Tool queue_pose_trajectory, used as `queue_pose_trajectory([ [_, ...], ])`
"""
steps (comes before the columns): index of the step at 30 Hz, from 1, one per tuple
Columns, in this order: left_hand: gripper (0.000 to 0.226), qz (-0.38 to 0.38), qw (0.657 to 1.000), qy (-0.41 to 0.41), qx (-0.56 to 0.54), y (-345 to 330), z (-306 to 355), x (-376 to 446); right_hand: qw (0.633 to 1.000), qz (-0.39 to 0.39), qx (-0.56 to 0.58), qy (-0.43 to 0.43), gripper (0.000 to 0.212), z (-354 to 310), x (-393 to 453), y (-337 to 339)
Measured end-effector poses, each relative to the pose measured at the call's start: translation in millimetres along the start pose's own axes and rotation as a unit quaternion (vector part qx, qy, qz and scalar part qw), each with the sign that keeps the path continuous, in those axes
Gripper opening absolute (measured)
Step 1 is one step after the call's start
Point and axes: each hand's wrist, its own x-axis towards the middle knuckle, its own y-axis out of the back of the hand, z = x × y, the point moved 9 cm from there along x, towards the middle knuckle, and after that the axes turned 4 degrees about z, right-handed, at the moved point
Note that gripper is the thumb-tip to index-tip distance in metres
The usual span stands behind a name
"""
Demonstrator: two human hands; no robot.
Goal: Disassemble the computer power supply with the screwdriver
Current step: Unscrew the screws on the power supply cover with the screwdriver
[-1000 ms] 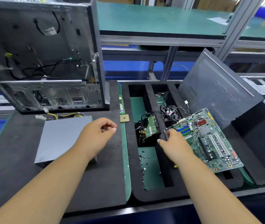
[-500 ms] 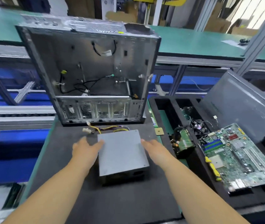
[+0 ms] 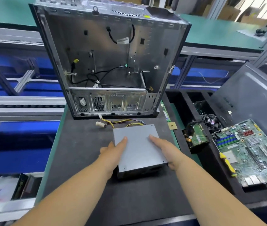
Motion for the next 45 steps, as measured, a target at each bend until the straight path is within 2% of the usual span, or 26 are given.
queue_pose_trajectory([
  [2,0.075,-0.013,0.998,0.01,-0.066,-3,0,-1,1.0,-0.006,0.019,-0.001,0.029,0,0,0],
  [4,0.068,-0.027,0.992,0.028,-0.122,-7,-1,-3,0.999,-0.007,0.032,-0.002,0.036,0,0,0],
  [6,0.059,-0.028,0.988,0.039,-0.148,-9,1,-6,0.999,-0.012,0.03,-0.002,0.042,-1,1,-1],
  [11,0.046,-0.02,0.982,0.044,-0.182,-10,6,-13,0.999,-0.024,0.026,0.004,0.042,-1,5,-2],
  [17,0.051,0.0,0.985,0.044,-0.166,-8,4,-16,1.0,-0.023,0.004,0.013,0.048,2,10,0],
  [23,0.077,0.011,0.995,0.052,-0.087,-3,5,-18,0.999,-0.024,-0.01,0.022,0.048,1,10,0],
  [32,0.047,0.005,0.99,0.057,-0.127,-5,11,-26,0.999,-0.034,0.019,0.016,0.032,0,4,-4],
  [39,0.037,0.004,0.988,0.061,-0.139,-4,14,-28,1.0,-0.016,0.014,0.016,0.036,0,2,-2],
  [45,0.037,-0.009,0.988,0.07,-0.135,-3,16,-29,0.999,-0.025,0.035,0.014,0.027,-4,0,-3],
])
